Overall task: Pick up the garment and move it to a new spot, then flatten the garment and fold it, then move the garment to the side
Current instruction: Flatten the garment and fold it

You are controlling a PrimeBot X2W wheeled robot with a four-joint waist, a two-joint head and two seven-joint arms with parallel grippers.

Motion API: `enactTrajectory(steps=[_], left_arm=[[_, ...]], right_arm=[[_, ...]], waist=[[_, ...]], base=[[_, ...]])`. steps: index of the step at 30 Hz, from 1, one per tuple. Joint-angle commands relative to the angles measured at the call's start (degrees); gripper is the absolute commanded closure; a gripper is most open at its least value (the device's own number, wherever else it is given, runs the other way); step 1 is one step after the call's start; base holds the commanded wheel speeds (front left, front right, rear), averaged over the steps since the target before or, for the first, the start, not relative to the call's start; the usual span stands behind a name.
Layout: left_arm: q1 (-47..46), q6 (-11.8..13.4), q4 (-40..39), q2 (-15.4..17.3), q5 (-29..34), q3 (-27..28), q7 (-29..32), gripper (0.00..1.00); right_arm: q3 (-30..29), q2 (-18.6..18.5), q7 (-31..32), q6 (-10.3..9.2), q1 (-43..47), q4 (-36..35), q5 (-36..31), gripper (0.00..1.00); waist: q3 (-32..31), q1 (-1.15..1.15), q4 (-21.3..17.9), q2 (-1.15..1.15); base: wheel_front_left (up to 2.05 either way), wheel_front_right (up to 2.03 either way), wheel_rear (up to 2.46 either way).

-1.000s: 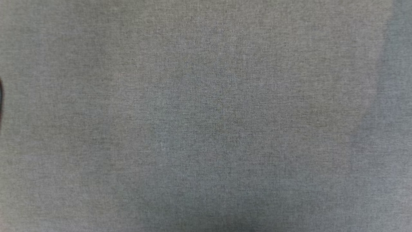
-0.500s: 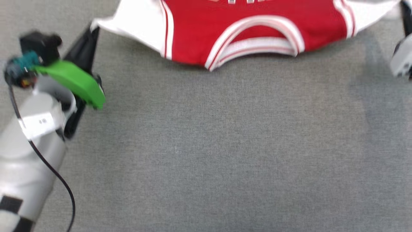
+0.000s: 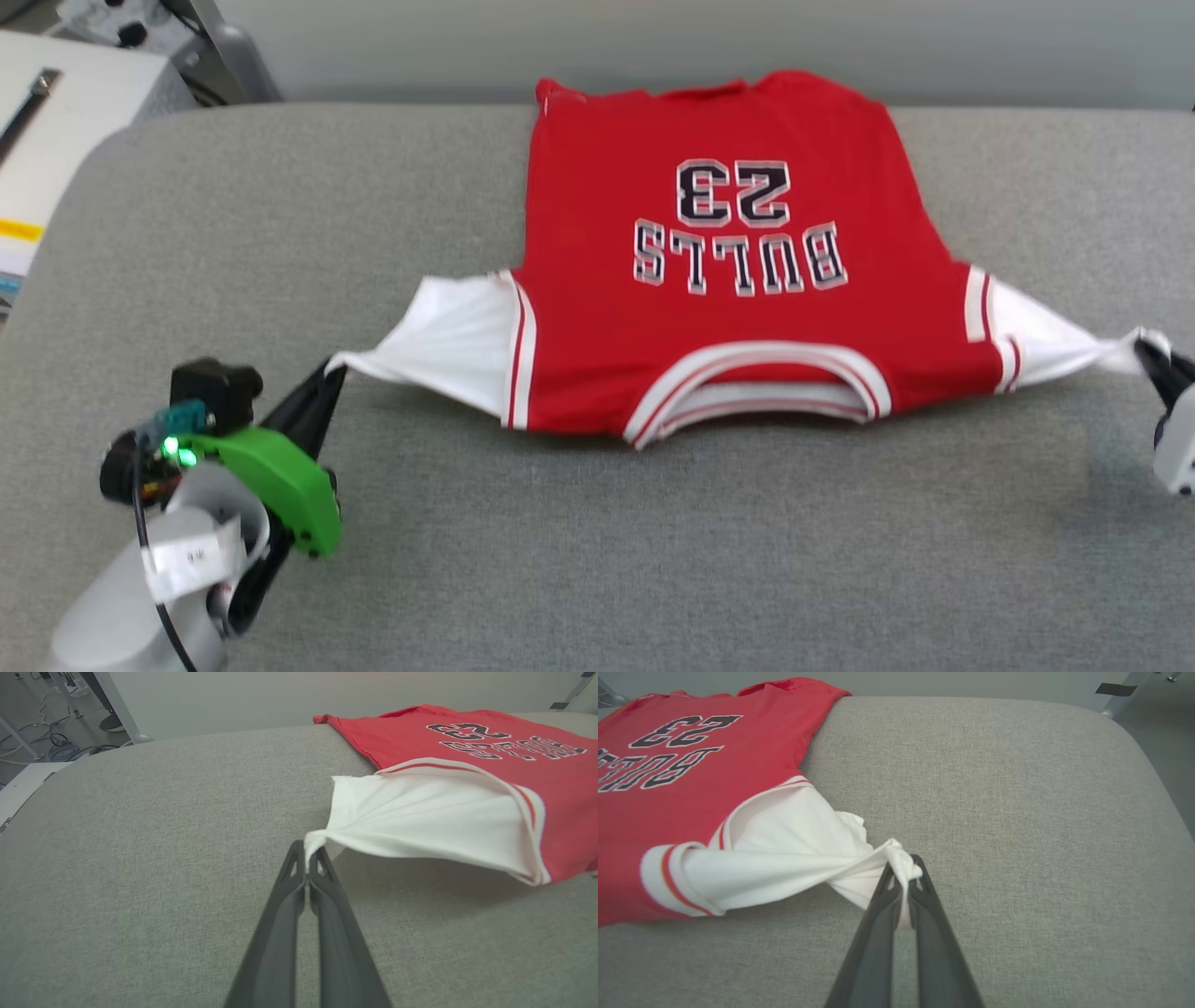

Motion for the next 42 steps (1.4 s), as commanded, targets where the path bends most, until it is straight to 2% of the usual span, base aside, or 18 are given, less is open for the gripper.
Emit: enactTrajectory(steps=[1,10,18,23,26,27,28,34,42], left_arm=[[2.4,0.9,-0.3,1.4,-1.0,0.1,0.3,1.00],[12.8,2.8,-7.8,3.9,-3.3,-1.3,2.7,1.00],[20.9,5.5,-14.9,6.8,-6.0,-1.3,4.5,1.00],[22.6,6.8,-19.4,6.4,-6.4,-2.2,5.8,1.00],[21.9,6.7,-20.8,5.6,-6.3,-2.7,6.1,1.00],[21.6,6.5,-21.3,5.6,-6.2,-2.8,6.3,1.00],[21.2,6.4,-21.9,5.6,-6.1,-3.0,6.5,1.00],[19.2,6.4,-27.1,6.1,-5.3,-2.9,7.2,1.00],[17.3,8.9,-38.8,7.9,-3.3,-2.7,9.8,1.00]], right_arm=[[-0.3,-1.6,0.8,-0.13,2.5,-0.5,1.3,1.00],[-2.7,-4.5,7.8,-0.13,15.9,-7.6,6.2,1.00],[-8.4,-5.8,13.3,-0.13,26.9,-14.0,7.7,1.00],[-14.1,-4.8,15.9,-0.13,32.4,-19.0,6.4,1.00],[-16.8,-3.8,17.6,-0.13,33.3,-21.3,4.6,1.00],[-17.5,-3.5,18.2,-0.13,33.4,-22.0,4.1,0.67],[-18.4,-3.1,19.0,-0.13,33.4,-22.9,3.5,0.00],[-22.9,-2.5,23.6,-0.13,32.0,-29.6,-0.1,0.00],[-27.9,-1.1,32.3,-0.13,23.1,-41.1,-3.1,0.00]], waist=[[-4.9,0.01,0.5,0.00],[-9.4,0.01,0.8,0.00],[-10.8,0.01,0.8,0.00],[-10.2,0.01,1.1,0.00],[-9.4,0.01,1.1,0.00],[-9.0,0.01,1.2,0.00],[-8.5,0.01,1.2,0.00],[-4.8,0.01,2.0,0.00],[3.3,0.01,4.8,0.00]], base=[[0.00,0.00,0.00],[0.00,0.00,0.00],[0.00,0.00,0.00],[0.00,0.00,0.00],[0.00,0.00,0.00],[0.00,0.00,0.00],[0.00,0.00,0.00],[0.00,0.00,0.00],[0.00,0.00,0.00]])
